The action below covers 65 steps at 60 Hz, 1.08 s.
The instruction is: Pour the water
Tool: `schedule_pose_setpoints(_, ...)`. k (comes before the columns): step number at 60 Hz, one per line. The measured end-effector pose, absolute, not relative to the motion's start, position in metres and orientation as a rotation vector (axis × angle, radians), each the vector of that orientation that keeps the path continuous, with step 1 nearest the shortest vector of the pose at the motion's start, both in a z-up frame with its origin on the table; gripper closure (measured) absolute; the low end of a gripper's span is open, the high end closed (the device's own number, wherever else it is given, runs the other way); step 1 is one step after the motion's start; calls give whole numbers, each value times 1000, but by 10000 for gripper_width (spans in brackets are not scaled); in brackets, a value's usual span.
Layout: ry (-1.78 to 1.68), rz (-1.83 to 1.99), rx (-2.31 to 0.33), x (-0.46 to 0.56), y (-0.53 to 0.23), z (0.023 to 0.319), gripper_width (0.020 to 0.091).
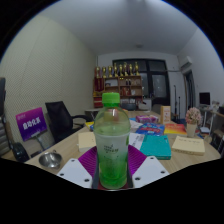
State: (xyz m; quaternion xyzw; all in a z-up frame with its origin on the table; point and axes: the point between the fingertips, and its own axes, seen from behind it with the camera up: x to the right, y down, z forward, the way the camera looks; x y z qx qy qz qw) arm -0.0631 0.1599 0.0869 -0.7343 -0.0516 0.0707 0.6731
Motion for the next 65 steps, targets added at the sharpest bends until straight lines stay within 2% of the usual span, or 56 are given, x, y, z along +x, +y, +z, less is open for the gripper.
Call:
schedule_pose_setpoints(10, -129, 148, -1651, -59, 156, 87, 708)
schedule_pose_setpoints(17, -139, 136, -1662, -65, 154, 88, 606)
schedule_pose_setpoints(19, -140, 128, -1684, -64, 152, 86, 550)
schedule_pose_setpoints(25, -146, 106, -1767, -57, 138, 75, 274)
schedule_pose_setpoints(26, -147, 107, -1770, -57, 135, 75, 255)
schedule_pose_setpoints(37, -170, 59, -1788, -49, 68, 95, 260)
schedule_pose_setpoints(51, -214, 68, -1756, -44, -64, 135, 263)
schedule_pose_setpoints(65, -236, 124, -1736, -46, -162, 151, 259)
